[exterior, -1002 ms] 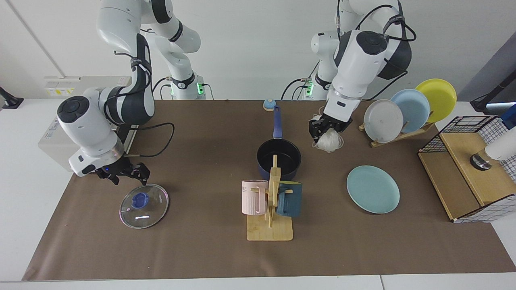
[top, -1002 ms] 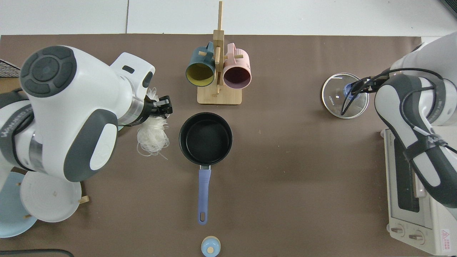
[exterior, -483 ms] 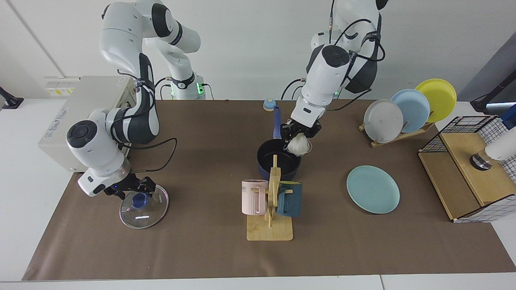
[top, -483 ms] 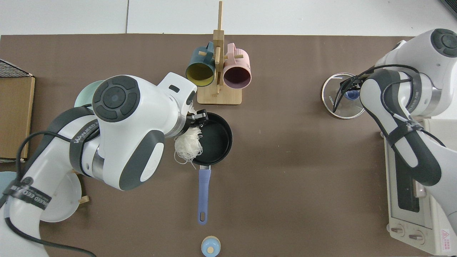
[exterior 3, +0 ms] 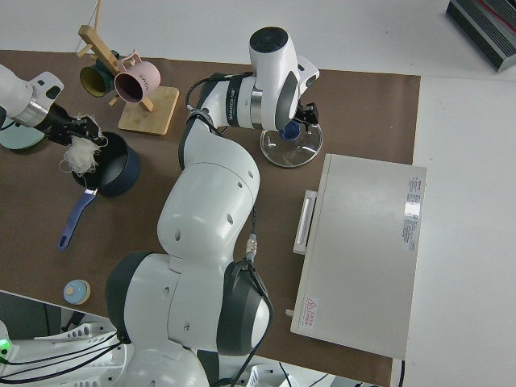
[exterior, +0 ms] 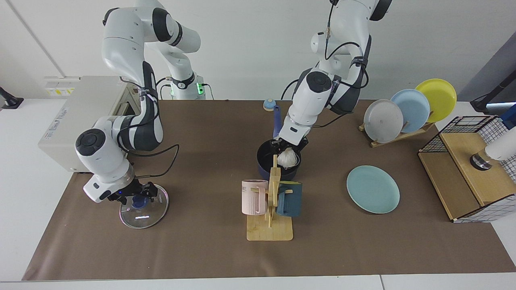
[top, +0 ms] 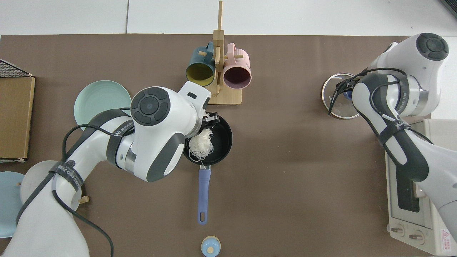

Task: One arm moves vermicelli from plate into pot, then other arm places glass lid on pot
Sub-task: 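Lower the vermicelli into the black saucepan and open the left gripper, then withdraw the left gripper to rest while the right gripper carries the lid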

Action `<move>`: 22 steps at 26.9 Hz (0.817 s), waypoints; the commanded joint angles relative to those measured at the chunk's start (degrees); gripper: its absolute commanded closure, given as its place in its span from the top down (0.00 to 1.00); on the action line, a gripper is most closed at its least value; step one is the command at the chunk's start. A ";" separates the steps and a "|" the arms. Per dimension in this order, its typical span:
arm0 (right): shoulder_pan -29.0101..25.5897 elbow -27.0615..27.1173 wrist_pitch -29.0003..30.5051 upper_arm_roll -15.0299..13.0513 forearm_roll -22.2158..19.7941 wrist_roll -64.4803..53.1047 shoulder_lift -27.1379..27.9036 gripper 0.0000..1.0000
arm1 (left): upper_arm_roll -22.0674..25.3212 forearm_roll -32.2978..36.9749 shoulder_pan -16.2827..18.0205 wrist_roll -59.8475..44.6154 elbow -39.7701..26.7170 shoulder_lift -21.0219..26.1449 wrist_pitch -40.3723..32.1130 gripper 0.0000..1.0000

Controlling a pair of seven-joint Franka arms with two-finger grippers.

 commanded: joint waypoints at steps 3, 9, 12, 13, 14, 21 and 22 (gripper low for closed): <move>-0.33 0.62 2.07 0.26 -0.86 -0.86 1.47 0.99 | 0.35 6.51 -1.68 -6.12 -0.64 2.98 3.65 0.00; -0.42 0.53 2.51 0.26 -0.24 -0.68 1.91 0.99 | 0.00 7.73 -2.12 -6.56 -3.80 3.24 6.98 0.00; -0.33 -0.52 3.04 0.26 -0.07 0.28 1.91 0.99 | 0.18 7.82 -1.85 -6.74 -3.89 3.60 7.96 0.00; -0.33 -1.05 3.47 0.26 -0.15 0.37 1.91 0.99 | 0.18 8.08 -1.76 -6.47 -3.89 3.77 7.88 0.02; -0.33 -1.31 3.74 0.26 -0.15 0.46 1.91 0.99 | 0.18 8.52 -1.76 -6.39 -3.89 3.77 7.88 0.17; -0.16 -1.76 3.48 0.26 -0.33 1.08 1.82 0.82 | 0.53 9.58 -1.76 -6.74 -3.36 4.04 7.53 1.00; -0.16 -1.76 3.48 0.26 -0.33 0.99 1.91 0.76 | 0.62 9.58 -1.76 -6.65 -3.10 3.95 7.18 1.00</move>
